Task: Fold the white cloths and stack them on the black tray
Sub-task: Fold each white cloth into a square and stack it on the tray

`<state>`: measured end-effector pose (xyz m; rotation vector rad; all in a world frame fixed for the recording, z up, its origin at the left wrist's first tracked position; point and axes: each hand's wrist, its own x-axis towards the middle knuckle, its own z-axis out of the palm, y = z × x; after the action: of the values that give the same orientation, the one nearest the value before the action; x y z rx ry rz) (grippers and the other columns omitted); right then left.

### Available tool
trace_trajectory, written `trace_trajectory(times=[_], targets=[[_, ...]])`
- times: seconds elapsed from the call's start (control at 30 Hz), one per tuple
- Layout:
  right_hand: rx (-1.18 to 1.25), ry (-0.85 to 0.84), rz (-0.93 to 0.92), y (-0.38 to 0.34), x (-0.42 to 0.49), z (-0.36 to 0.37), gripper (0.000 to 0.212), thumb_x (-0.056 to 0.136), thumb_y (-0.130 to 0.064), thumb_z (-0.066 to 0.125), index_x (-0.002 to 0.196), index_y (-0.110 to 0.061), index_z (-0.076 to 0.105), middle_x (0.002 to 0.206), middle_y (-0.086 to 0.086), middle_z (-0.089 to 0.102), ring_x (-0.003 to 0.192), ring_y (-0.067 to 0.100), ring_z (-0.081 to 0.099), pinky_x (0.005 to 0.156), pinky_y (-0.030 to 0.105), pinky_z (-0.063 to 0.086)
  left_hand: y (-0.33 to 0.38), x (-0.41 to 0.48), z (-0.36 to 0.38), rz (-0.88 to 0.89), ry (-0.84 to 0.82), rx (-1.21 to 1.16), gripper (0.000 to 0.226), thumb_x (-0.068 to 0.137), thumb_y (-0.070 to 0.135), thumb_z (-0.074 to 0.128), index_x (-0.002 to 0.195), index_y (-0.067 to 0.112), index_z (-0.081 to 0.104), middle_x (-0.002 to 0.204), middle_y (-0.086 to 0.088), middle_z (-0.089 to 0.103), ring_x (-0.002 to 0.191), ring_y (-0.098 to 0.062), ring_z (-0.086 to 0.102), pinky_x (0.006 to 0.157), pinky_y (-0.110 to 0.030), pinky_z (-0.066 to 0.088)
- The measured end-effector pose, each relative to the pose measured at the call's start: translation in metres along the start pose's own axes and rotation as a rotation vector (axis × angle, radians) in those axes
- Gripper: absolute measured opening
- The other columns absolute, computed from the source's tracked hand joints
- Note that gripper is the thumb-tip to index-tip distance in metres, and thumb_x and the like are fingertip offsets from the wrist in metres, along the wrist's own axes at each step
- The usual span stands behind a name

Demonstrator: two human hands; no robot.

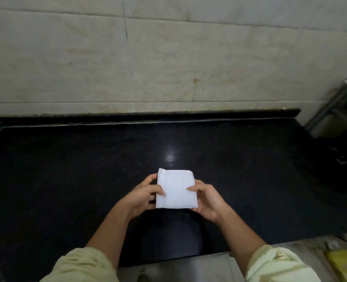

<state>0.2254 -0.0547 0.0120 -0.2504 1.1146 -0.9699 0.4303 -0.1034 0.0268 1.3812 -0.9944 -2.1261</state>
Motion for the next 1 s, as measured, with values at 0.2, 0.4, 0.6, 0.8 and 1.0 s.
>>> trace_trajectory(times=[0.2,0.4,0.6,0.8,1.0], targets=[[-0.092,0.092,-0.090,-0.051,-0.054,-0.094,0.040,0.077,0.000,0.057,0.116,-0.011,0.057,0.109,0.014,0.062,0.100,0.032,0.049,0.072,0.042,0.056,-0.002,0.026,0.106,0.048,-0.099,0.070,0.042,0.082,0.003,0.064,0.115,0.028,0.062,0.113,-0.004,0.071,0.101,-0.023,0.069,0.085,-0.040,0.056],[-0.154,0.189,-0.161,-0.102,-0.136,-0.227,0.036,0.083,0.002,0.053,0.116,-0.012,0.058,0.101,0.007,0.069,0.087,0.022,0.067,0.060,0.034,0.056,-0.023,0.047,0.263,0.057,-0.186,0.110,0.043,0.083,0.003,0.062,0.119,0.026,0.060,0.116,-0.006,0.069,0.104,-0.025,0.067,0.090,-0.042,0.055],[-0.171,0.283,-0.255,-0.153,-0.205,-0.330,0.031,0.081,0.003,0.054,0.106,-0.013,0.062,0.086,0.002,0.070,0.076,0.017,0.066,0.066,0.034,0.056,-0.028,0.063,0.397,0.067,-0.287,0.135,0.031,0.087,0.016,0.061,0.116,0.028,0.063,0.110,-0.006,0.070,0.096,-0.022,0.070,0.083,-0.038,0.056],[-0.130,0.345,-0.386,-0.211,-0.248,-0.403,0.033,0.083,0.003,0.055,0.111,-0.010,0.063,0.096,0.006,0.071,0.080,0.018,0.067,0.060,0.030,0.056,0.003,0.083,0.505,0.127,-0.358,0.199,0.030,0.088,0.023,0.064,0.118,0.026,0.064,0.116,-0.010,0.068,0.103,-0.025,0.068,0.088,-0.040,0.056],[-0.129,0.364,-0.478,-0.282,-0.272,-0.475,0.040,0.080,-0.001,0.060,0.119,-0.005,0.064,0.116,0.013,0.069,0.097,0.025,0.065,0.067,0.031,0.057,0.043,0.117,0.600,0.188,-0.446,0.260,0.029,0.087,0.019,0.064,0.115,0.025,0.064,0.108,-0.007,0.071,0.088,-0.016,0.070,0.071,-0.031,0.057]])
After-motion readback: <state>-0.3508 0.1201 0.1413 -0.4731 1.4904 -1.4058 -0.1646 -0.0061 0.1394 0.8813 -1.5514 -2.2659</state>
